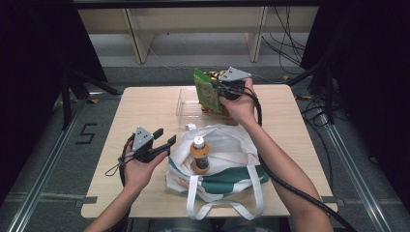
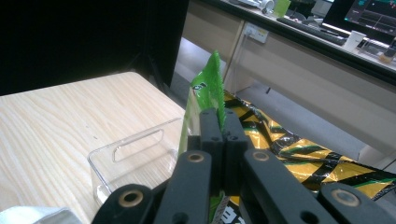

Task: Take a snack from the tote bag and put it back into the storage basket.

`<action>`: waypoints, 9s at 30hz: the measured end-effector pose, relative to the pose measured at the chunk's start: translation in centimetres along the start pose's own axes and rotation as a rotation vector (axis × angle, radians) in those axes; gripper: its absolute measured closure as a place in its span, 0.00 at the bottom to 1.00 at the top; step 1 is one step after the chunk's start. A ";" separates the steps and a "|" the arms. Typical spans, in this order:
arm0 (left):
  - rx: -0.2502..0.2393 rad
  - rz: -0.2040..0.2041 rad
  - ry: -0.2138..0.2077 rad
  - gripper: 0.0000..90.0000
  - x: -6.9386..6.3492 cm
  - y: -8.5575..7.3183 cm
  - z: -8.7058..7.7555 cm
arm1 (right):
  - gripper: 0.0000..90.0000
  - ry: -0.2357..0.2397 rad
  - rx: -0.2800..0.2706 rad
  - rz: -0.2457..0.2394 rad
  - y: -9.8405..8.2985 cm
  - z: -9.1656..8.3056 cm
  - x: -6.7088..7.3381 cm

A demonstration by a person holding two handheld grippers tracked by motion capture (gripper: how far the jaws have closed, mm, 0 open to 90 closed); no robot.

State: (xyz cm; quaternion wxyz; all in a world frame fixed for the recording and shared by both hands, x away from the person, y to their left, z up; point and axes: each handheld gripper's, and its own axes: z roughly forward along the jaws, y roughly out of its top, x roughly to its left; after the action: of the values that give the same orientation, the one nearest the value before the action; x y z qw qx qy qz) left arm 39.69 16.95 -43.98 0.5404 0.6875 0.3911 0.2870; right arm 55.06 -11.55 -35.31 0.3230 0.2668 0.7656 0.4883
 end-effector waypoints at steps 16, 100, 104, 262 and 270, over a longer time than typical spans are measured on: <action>-0.001 0.006 -0.005 0.47 0.1 0.0 0.0 | 1.00 0.000 0.013 -0.016 -0.2 0.8 0.0; 0.006 0.006 -0.011 0.46 -0.1 -0.1 0.2 | 0.88 -0.032 0.280 -0.047 -5.0 -0.1 -0.1; 0.005 0.005 -0.010 0.46 -0.2 0.0 0.1 | 0.80 -0.047 0.254 -0.040 -4.3 -0.6 0.1; -0.057 0.075 -0.283 0.65 -7.0 4.0 2.2 | 0.49 -0.124 0.075 0.331 -12.4 -20.3 -2.3; -0.076 0.067 -0.296 0.65 -6.8 5.6 2.5 | 0.49 -0.128 0.082 0.365 -12.6 -20.4 -2.5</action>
State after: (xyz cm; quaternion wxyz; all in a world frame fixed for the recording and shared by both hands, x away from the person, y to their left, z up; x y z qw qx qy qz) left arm 39.41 9.22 -39.05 0.6080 0.7140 0.2728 0.2148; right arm 40.10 -29.88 -39.94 0.2657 0.4445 0.7017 0.4892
